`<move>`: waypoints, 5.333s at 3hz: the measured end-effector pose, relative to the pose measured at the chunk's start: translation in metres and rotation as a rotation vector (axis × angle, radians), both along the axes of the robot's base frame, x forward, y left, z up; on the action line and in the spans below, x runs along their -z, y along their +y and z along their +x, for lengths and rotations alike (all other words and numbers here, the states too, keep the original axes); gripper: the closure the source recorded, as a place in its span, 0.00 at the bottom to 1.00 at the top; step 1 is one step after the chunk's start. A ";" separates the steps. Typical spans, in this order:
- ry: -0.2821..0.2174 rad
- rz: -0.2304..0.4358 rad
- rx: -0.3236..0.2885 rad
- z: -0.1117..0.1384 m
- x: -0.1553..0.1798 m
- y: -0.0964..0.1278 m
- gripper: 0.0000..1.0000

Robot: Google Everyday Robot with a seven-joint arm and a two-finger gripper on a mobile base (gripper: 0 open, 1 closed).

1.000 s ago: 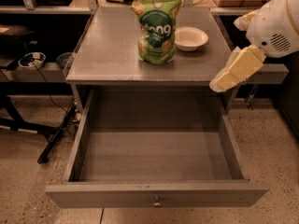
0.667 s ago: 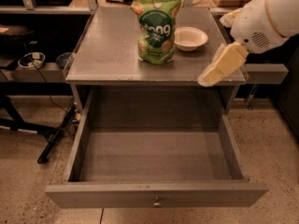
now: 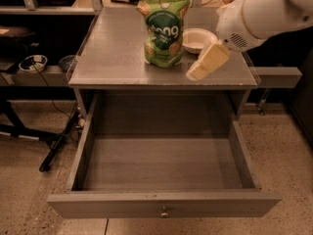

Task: Place green rice chip bag into top drawer

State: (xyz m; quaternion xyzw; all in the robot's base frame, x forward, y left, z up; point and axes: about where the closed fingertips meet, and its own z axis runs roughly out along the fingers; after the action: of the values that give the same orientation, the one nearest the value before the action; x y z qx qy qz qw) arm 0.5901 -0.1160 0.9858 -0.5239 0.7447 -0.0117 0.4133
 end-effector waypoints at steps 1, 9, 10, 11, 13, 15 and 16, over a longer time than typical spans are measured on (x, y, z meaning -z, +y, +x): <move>-0.080 -0.026 0.069 0.021 -0.005 0.002 0.00; -0.168 -0.016 -0.170 0.138 -0.028 0.056 0.00; -0.137 -0.050 -0.173 0.159 -0.018 0.067 0.00; -0.093 -0.077 -0.177 0.169 -0.006 0.071 0.00; -0.030 -0.098 -0.185 0.178 0.012 0.073 0.25; -0.030 -0.098 -0.185 0.178 0.013 0.073 0.71; -0.030 -0.098 -0.185 0.178 0.013 0.073 1.00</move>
Offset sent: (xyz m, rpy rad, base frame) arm 0.0160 0.0039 0.0022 -0.0193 -0.0579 -0.0495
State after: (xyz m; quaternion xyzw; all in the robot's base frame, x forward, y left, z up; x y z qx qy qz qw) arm 0.7676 -0.0430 0.9732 -0.6096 0.6856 -0.0177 0.3975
